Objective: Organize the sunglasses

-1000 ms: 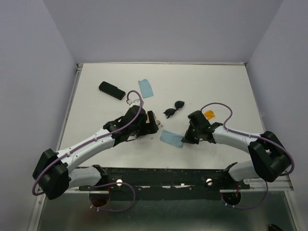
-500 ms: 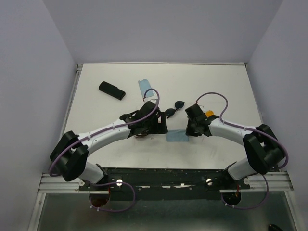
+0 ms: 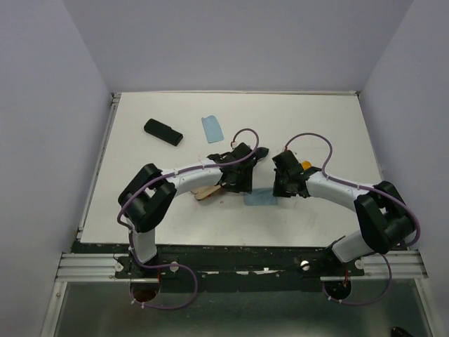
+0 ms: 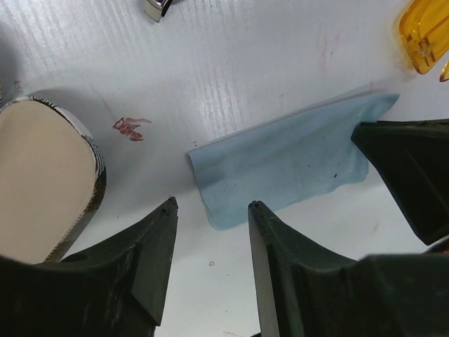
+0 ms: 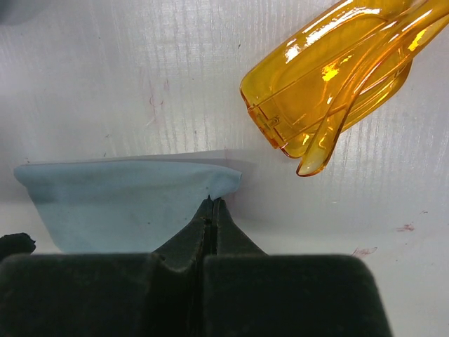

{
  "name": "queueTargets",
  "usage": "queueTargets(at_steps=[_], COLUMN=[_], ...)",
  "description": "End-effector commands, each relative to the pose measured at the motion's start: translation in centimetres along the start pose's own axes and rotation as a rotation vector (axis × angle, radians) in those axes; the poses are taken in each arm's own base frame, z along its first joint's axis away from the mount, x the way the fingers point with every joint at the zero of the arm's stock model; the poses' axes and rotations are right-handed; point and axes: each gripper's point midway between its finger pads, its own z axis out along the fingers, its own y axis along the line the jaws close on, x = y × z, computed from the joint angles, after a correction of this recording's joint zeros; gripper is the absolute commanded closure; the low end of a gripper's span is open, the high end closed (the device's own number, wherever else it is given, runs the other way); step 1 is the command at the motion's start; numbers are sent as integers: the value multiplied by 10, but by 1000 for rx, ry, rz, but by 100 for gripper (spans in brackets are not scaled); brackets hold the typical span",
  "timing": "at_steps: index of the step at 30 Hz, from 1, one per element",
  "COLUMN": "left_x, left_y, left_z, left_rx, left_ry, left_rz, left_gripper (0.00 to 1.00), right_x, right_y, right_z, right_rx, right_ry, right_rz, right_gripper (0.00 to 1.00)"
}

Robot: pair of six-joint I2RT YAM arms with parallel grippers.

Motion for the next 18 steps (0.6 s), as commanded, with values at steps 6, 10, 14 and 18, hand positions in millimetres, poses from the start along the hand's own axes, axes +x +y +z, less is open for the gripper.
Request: queueTargets(at_steps=[6, 10, 14, 18], left_x=[15, 20, 22, 24], left_y=[3, 0, 0, 0], left_z=[17, 23, 30, 34], left_rx=[-59, -58, -74, -88], left_ry=[83, 101, 116, 126], left_rz=[-16, -16, -18, -18], left_gripper=[53, 56, 62, 67], right_x=[31, 31, 31, 31], right_y=[-21, -19, -18, -17], right_z=[8, 7, 7, 5], right_rx=[47, 38, 32, 23], right_ry=[103, 104, 99, 97], right_rz=[-38, -39, -35, -38], right_gripper=[99, 99, 99, 99])
